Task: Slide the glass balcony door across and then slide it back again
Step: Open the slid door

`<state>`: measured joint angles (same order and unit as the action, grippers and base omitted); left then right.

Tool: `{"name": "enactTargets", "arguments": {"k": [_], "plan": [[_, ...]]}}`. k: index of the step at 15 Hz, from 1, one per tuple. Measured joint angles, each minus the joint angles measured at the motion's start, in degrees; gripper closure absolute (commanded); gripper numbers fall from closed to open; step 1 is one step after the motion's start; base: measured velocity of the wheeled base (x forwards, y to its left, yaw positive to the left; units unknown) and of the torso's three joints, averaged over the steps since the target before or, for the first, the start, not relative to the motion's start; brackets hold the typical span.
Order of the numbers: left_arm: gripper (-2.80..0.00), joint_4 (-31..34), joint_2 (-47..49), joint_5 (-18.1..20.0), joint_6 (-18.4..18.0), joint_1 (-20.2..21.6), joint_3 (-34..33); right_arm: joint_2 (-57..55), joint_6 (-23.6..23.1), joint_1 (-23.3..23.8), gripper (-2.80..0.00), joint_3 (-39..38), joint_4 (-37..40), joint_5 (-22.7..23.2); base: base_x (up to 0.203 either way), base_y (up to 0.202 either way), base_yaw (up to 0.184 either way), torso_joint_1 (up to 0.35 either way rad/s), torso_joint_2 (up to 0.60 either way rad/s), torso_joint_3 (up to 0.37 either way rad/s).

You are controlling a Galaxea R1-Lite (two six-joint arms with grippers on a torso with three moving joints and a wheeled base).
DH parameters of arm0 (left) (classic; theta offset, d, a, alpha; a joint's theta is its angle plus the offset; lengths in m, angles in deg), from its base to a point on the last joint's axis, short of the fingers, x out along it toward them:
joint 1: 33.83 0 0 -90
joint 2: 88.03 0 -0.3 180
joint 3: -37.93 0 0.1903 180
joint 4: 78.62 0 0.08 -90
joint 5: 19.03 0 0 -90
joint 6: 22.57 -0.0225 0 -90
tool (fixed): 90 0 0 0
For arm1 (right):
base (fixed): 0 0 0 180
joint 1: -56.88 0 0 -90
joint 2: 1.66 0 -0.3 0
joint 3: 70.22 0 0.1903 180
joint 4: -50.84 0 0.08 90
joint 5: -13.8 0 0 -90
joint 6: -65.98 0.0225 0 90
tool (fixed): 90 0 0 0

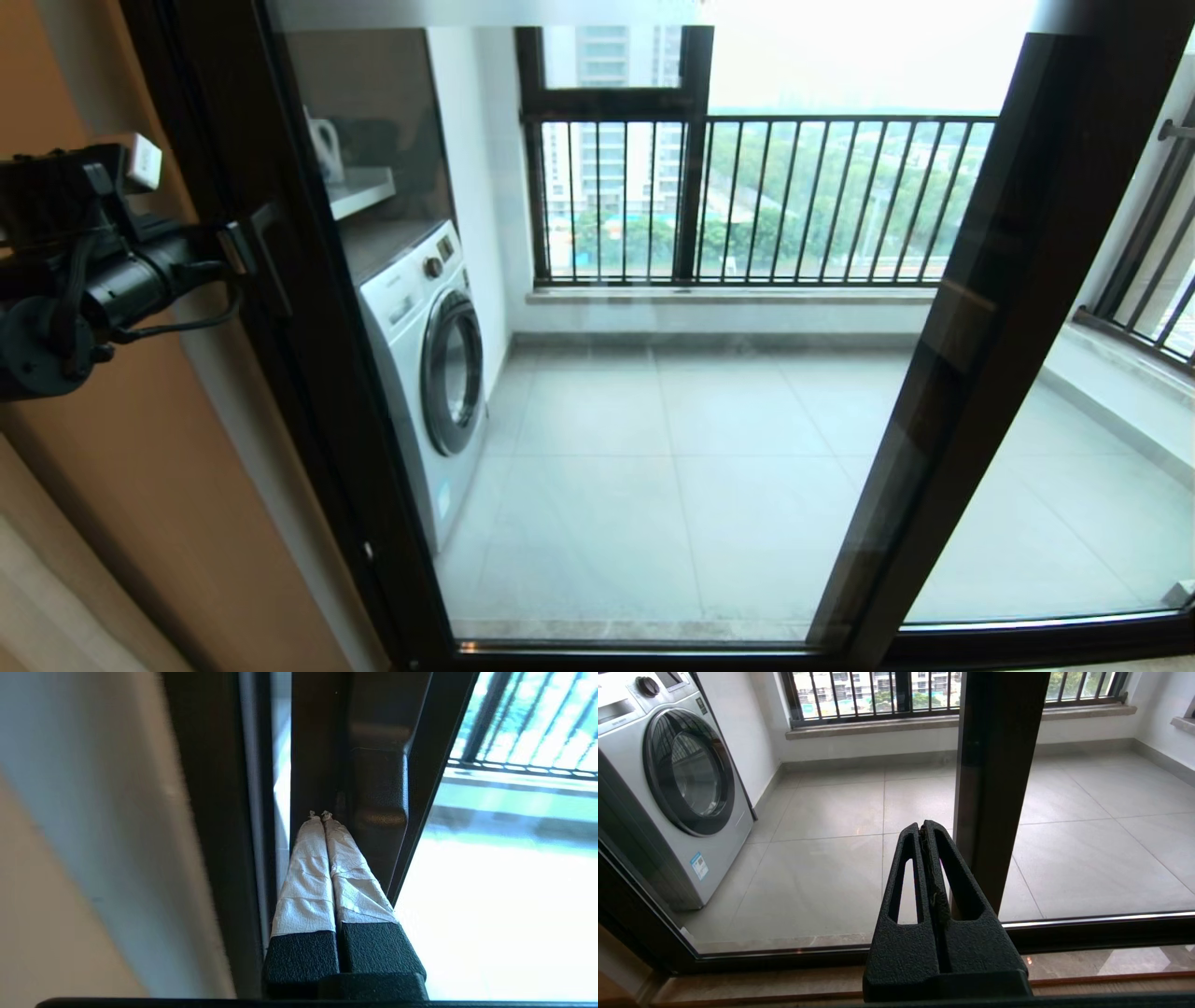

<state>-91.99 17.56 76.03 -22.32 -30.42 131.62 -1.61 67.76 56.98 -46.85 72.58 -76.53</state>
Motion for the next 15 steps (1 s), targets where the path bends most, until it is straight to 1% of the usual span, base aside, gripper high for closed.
{"name": "enactTargets", "arguments": {"k": [4,7,9,10,12,15], "plan": [[0.00,0.04,0.11,0.15,-0.17,-5.75,0.13,0.00,-0.02,0.01,0.00,0.00,-0.02,0.00,0.000,0.000,0.000,0.000,0.00,0.000],[0.00,0.01,0.17,-0.68,-0.38,-12.48,0.71,0.00,-0.02,-0.02,0.00,0.00,-0.02,-0.02,0.000,0.000,0.000,0.000,0.00,0.000],[0.00,0.00,0.63,-0.92,-0.49,-15.65,1.40,0.00,-0.04,-0.02,0.00,0.00,-0.02,-0.01,0.000,0.000,0.000,0.000,0.00,0.000],[0.00,0.01,1.27,-1.96,-0.53,-16.89,2.29,0.00,-0.04,0.00,0.00,0.00,-0.02,-0.02,0.000,0.000,0.000,0.000,0.00,0.000],[0.00,-0.41,2.95,-5.66,-1.14,-19.01,4.67,0.00,-0.02,-0.02,0.00,0.00,0.00,-0.02,0.000,0.000,0.000,0.000,0.00,0.000],[0.00,0.09,4.57,-7.47,-1.62,-20.82,5.88,0.00,-0.02,0.01,0.00,0.00,0.00,0.02,0.000,0.000,0.000,0.000,0.00,0.000]]}}
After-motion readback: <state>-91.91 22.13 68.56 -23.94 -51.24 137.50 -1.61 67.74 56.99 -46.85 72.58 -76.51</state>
